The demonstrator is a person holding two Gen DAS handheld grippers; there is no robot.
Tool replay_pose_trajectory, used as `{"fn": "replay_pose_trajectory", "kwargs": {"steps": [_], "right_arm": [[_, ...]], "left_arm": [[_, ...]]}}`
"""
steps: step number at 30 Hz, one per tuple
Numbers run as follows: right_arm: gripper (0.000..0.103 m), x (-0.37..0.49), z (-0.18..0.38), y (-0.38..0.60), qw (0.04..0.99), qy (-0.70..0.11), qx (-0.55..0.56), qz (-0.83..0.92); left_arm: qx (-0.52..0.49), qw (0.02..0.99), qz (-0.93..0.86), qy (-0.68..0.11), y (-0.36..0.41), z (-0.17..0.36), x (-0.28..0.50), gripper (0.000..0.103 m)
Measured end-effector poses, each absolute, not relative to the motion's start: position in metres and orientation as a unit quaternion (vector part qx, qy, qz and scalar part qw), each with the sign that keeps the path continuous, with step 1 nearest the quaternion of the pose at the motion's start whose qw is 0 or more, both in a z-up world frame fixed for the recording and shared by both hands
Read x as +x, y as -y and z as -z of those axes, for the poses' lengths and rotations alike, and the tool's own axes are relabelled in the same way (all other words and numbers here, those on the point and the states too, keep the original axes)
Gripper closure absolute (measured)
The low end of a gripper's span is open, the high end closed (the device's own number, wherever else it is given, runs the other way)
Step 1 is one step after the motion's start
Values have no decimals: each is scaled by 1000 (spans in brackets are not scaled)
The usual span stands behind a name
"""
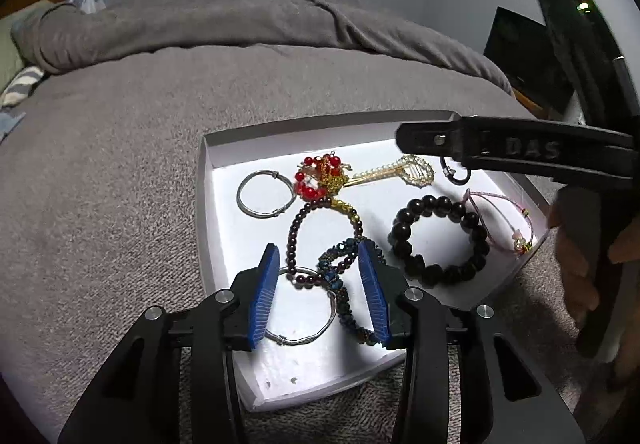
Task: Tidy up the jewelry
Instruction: 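Open both tools to release the items in the tray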
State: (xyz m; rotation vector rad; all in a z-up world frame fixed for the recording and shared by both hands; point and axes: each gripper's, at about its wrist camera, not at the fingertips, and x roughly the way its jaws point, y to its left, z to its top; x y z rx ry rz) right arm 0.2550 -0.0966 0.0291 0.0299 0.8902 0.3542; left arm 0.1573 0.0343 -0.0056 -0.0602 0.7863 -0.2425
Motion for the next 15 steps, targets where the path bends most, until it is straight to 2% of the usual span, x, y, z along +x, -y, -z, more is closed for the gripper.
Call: {"fn": "replay_pose_trajectory", "kwargs": {"steps": [6,8,10,15], "right_arm": [[27,232,-43,112,892,-421,27,-165],[27,221,-46,118,891,-422,29,-164],[27,212,-48,123,891,-422,29,-163],[27,185,-55,138,896,-412,39,-163]], "left_arm": [[-19,920,115,-373,-30,0,152,60],[-12,922,111,-370,-28,-1,149,57],[-6,924,106,-367,-26,-2,145,48],[9,929,91,-358,-25,-7,129,46]]}}
